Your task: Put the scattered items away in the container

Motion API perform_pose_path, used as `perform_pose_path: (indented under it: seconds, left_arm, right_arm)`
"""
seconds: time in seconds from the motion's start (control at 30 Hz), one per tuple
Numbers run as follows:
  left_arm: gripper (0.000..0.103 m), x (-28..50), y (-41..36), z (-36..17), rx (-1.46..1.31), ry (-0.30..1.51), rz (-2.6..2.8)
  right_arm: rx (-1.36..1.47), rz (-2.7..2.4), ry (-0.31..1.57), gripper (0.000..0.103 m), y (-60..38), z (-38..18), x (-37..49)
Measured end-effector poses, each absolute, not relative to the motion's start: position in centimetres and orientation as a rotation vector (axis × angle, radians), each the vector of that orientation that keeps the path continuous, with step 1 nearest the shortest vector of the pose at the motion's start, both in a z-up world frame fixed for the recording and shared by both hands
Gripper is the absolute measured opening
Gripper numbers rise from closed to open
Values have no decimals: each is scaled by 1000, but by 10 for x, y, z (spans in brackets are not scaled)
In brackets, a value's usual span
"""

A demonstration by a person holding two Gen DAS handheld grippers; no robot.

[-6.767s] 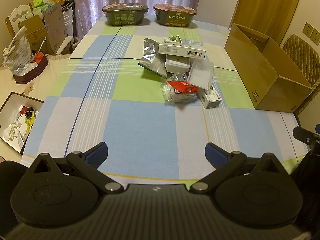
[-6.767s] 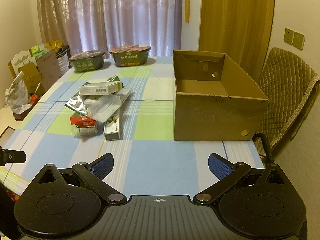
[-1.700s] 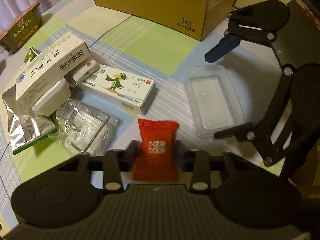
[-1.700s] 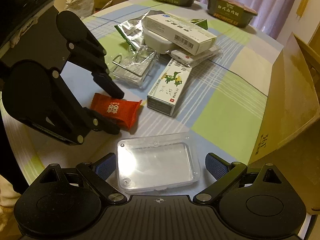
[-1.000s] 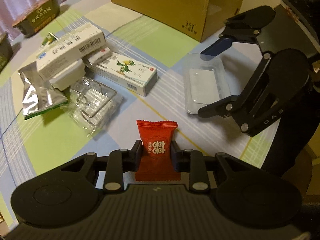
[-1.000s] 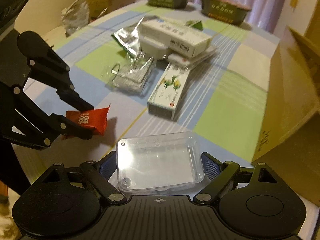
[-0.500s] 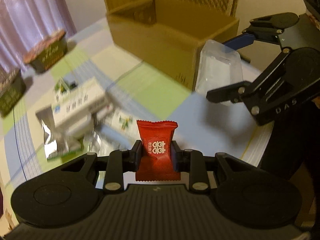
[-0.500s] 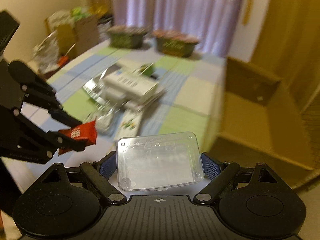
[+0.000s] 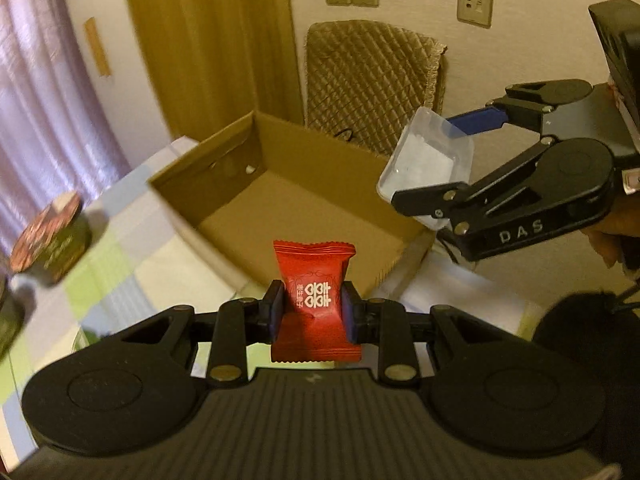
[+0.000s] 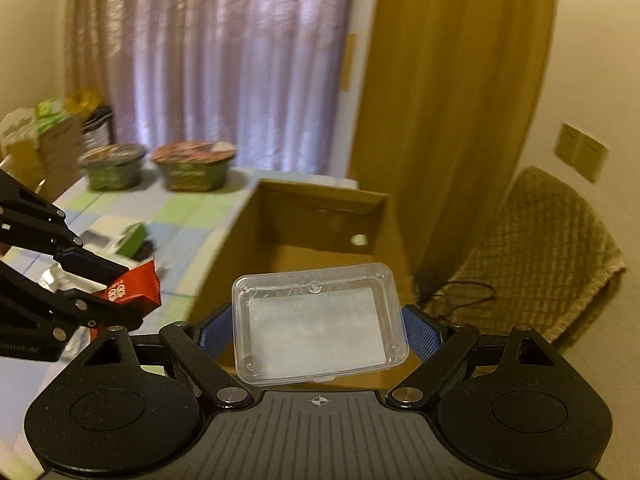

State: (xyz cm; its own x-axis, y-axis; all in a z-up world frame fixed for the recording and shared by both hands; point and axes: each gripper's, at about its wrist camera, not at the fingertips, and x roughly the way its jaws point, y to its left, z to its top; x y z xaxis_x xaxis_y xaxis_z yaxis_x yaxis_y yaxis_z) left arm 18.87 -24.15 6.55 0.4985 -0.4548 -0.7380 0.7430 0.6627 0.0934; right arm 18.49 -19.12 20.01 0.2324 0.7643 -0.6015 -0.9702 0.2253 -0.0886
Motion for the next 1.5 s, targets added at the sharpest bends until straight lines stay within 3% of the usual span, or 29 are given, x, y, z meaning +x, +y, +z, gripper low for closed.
perform_pose_path:
  seconds: [0.33, 0.43, 1.07, 1.1, 1.13, 1.17, 1.5]
  left_arm:
    - [26, 224, -275, 41, 382, 791, -711]
    - [53, 228, -273, 42, 341, 798, -684]
    - [55, 198, -195, 41, 180, 842, -579]
    - [55, 196, -193, 41, 176, 844, -577]
    - [57, 196, -190, 41, 168, 847, -575]
    - [59, 194, -188, 40, 157, 852, -573]
    - [60, 178, -161, 34, 108, 874, -537]
  right_arm:
    - [-473, 1249, 552, 90, -182, 178, 225]
    - [-460, 1247, 570, 90, -176, 174, 228]
    - [-539, 1314, 634, 90, -144, 158, 209]
    - [-547, 1320, 627, 92, -144, 158, 206]
    - [-552, 1322, 619, 102, -143, 158, 205]
    - [-555, 1317, 597, 103, -143, 159, 202]
    - [-536, 1328, 578, 103, -151, 170, 193]
